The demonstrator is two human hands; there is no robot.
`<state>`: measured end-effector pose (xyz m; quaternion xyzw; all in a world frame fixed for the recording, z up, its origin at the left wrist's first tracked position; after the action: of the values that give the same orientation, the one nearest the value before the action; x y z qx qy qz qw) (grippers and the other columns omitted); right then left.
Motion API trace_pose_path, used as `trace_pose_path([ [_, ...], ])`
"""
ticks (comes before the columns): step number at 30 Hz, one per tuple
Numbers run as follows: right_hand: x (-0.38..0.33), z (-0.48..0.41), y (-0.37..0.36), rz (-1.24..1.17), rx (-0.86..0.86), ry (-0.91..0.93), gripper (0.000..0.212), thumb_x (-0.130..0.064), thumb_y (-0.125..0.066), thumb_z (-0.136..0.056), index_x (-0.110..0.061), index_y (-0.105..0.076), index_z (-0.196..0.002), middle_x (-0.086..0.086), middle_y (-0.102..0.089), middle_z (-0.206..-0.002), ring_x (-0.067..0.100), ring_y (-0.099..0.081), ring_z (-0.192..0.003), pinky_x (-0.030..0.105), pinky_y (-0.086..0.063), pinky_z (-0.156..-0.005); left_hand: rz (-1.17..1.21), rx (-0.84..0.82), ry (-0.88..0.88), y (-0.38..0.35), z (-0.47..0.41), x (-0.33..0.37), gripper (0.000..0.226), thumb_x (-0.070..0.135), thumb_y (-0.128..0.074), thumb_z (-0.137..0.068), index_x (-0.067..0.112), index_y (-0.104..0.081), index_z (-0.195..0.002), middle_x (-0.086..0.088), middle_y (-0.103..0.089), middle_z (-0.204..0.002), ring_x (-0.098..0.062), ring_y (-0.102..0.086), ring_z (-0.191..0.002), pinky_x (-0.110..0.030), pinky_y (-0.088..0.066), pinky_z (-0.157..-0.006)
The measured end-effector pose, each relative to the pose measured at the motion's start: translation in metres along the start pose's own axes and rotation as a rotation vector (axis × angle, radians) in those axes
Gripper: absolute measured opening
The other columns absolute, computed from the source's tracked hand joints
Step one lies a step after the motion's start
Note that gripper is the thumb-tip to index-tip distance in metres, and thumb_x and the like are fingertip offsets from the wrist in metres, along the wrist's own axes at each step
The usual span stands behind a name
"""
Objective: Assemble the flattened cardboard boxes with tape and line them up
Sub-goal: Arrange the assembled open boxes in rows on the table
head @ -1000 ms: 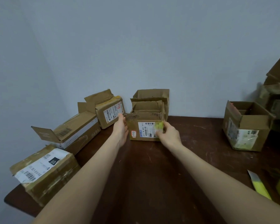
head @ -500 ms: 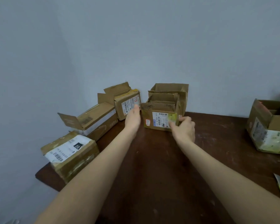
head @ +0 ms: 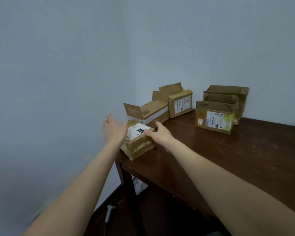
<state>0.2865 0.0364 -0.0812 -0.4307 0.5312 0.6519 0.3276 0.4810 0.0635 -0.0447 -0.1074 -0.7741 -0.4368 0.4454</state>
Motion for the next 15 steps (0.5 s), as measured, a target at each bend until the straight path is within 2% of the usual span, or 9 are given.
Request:
trace_pose_path([
  [2, 0.002, -0.001, -0.013, -0.020, -0.052, -0.030, 0.080, -0.042, -0.061, -0.090, -0.018, -0.019, -0.153, 0.005, -0.033, -0.153, 0.025, -0.039, -0.134, 0.041, -0.038, -0.108, 0.138, -0.121, 0.169, -0.005, 0.003, -0.032, 0.054, 0.027, -0.059, -0.089, 0.004, -0.038, -0.133, -0.006, -0.049, -0.124, -0.031, -0.048, -0.120, -0.033, -0.041, -0.093],
  [3, 0.004, 0.000, -0.015, -0.023, -0.063, -0.040, 0.077, -0.043, -0.060, -0.091, -0.019, -0.020, -0.153, 0.005, -0.036, -0.150, 0.024, -0.044, -0.127, 0.040, -0.044, -0.102, 0.201, -0.187, 0.189, -0.012, 0.009, -0.040, 0.047, 0.025, -0.058, -0.089, 0.006, -0.043, -0.129, -0.005, -0.053, -0.119, -0.029, -0.053, -0.115, -0.033, -0.043, -0.092],
  [5, 0.010, 0.005, -0.009, -0.016, -0.025, -0.064, 0.070, -0.046, -0.057, -0.091, -0.021, -0.028, -0.149, 0.004, -0.044, -0.142, 0.022, -0.051, -0.111, 0.038, -0.053, -0.090, 0.264, -0.217, 0.117, -0.022, 0.025, -0.042, 0.042, 0.022, -0.059, -0.088, 0.012, -0.048, -0.127, -0.007, -0.060, -0.123, -0.025, -0.059, -0.108, -0.038, -0.049, -0.093],
  [9, 0.037, 0.021, 0.040, -0.060, 0.131, -0.152, 0.063, -0.055, -0.052, -0.090, -0.020, -0.041, -0.142, 0.003, -0.052, -0.131, 0.021, -0.054, -0.106, 0.041, -0.058, -0.081, 0.355, -0.141, -0.019, -0.036, 0.068, -0.015, 0.055, 0.024, -0.064, -0.086, 0.014, -0.042, -0.135, 0.000, -0.061, -0.124, -0.016, -0.062, -0.106, -0.033, -0.051, -0.088],
  [12, 0.053, 0.038, 0.088, -0.105, 0.194, -0.113, 0.050, -0.044, -0.061, -0.089, -0.022, -0.051, -0.134, 0.000, -0.062, -0.118, 0.019, -0.062, -0.100, 0.039, -0.060, -0.073, 0.445, -0.170, -0.139, -0.054, 0.091, 0.029, 0.062, 0.020, -0.067, -0.084, 0.019, -0.040, -0.139, 0.005, -0.061, -0.117, -0.011, -0.061, -0.099, -0.037, -0.053, -0.088],
  [15, 0.062, 0.060, 0.143, -0.178, 0.373, -0.038, 0.042, -0.027, -0.067, -0.087, -0.024, -0.055, -0.128, -0.003, -0.060, -0.106, 0.017, -0.064, -0.093, 0.041, -0.058, -0.079, 0.537, -0.255, -0.298, -0.078, 0.107, 0.085, 0.044, 0.013, -0.067, -0.083, 0.025, -0.053, -0.123, 0.003, -0.061, -0.113, -0.009, -0.061, -0.101, -0.032, -0.054, -0.087],
])
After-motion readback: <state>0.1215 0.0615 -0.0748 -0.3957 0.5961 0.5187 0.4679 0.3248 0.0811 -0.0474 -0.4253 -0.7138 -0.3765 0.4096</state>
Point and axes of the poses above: each hand's wrist, its own z-axis away from the middle knuckle, its own y-axis out of the back of the hand, x = y × z, the point moved 8 cm from there along -z, towards the middle knuckle
